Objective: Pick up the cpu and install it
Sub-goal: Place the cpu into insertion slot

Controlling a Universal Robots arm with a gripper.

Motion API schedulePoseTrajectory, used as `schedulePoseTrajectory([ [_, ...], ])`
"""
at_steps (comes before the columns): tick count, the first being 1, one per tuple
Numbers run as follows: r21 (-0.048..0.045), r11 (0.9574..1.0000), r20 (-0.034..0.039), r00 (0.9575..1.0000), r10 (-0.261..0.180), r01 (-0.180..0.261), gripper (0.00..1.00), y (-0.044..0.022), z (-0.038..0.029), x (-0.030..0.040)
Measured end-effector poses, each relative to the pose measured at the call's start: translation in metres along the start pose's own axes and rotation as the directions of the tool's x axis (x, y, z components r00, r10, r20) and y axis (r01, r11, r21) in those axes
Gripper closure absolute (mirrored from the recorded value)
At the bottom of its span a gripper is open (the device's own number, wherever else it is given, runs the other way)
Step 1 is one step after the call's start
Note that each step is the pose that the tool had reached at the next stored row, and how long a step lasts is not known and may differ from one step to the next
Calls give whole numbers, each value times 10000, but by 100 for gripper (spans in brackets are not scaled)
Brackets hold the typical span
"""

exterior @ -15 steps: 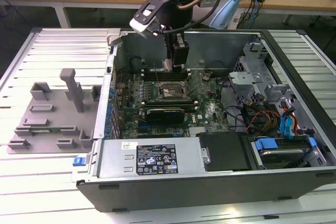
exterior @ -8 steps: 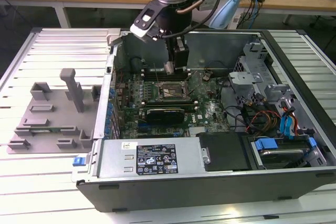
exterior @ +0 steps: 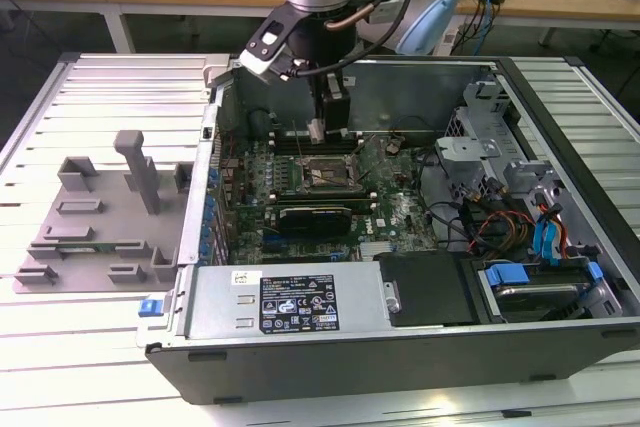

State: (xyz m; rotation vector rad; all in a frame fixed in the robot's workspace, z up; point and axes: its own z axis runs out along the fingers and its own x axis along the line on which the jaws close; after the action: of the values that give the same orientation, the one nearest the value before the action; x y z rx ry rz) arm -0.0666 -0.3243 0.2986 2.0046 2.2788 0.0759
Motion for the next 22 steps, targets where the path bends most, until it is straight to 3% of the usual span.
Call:
schedulePoseTrajectory([
  [9, 9, 9998, 22, 9998, 203, -203, 46, -41, 87, 39],
  [22, 11, 9996, 15, 9996, 275, -275, 46, -47, 116, 41],
])
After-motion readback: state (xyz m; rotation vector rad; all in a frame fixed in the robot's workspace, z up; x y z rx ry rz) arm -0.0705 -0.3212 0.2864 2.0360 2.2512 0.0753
